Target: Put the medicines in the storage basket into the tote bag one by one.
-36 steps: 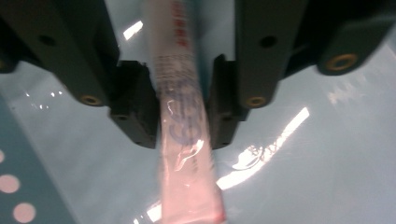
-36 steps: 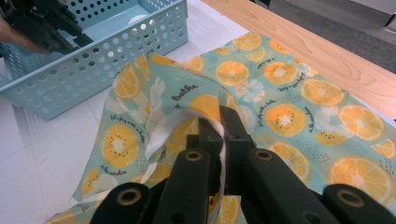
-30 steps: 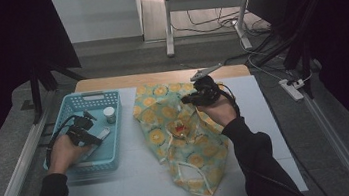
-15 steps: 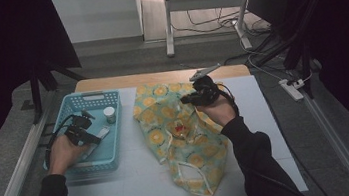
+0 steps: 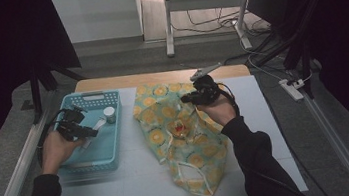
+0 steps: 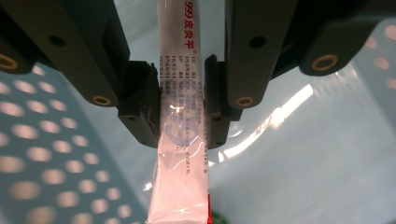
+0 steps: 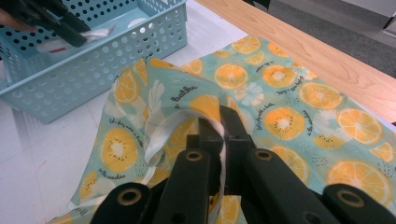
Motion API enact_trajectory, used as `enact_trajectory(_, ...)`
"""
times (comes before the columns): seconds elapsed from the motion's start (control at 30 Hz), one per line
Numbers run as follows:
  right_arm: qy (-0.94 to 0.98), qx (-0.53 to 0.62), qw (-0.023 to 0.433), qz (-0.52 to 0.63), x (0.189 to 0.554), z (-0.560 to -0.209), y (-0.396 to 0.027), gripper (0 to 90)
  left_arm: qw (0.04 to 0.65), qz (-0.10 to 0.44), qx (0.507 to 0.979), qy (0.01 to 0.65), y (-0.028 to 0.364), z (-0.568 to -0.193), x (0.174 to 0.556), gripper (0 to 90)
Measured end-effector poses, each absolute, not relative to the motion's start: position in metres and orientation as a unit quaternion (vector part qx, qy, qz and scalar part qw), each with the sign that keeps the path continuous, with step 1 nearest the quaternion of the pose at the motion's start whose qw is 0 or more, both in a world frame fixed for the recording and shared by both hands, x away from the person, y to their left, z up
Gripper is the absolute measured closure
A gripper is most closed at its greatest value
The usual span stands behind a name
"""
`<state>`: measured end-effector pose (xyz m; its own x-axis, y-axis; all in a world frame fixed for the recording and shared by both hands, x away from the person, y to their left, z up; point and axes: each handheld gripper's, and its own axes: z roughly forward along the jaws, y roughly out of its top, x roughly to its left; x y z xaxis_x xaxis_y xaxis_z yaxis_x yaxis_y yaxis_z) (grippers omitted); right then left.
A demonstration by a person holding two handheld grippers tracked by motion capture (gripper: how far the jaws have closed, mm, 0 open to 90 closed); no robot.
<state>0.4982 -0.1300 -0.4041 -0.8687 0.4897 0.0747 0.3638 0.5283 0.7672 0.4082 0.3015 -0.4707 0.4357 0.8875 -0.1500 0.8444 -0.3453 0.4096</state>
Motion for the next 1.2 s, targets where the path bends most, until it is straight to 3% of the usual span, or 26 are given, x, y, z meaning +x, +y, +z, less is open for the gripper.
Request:
enact_trajectory(0.47, 0.868, 0.244, 0.077, 0.425, 0.498, -0.401, -0.129, 90.0, 0.263, 0.053, 0.83, 0.489, 0.277, -0.436, 0.383, 69.3)
enact_trajectory(0.9, 0.866, 0.244, 0.079, 0.428, 0.498, -0.397, -0.131, 90.0, 0.294, 0.045, 0.857, 0.422, 0.215, -0.412, 0.371, 69.3)
enact_trajectory(1.2, 0.867, 0.243, 0.08, 0.428, 0.497, -0.396, -0.131, 90.0, 0.292, 0.026, 0.877, 0.38, 0.166, -0.417, 0.375, 69.2)
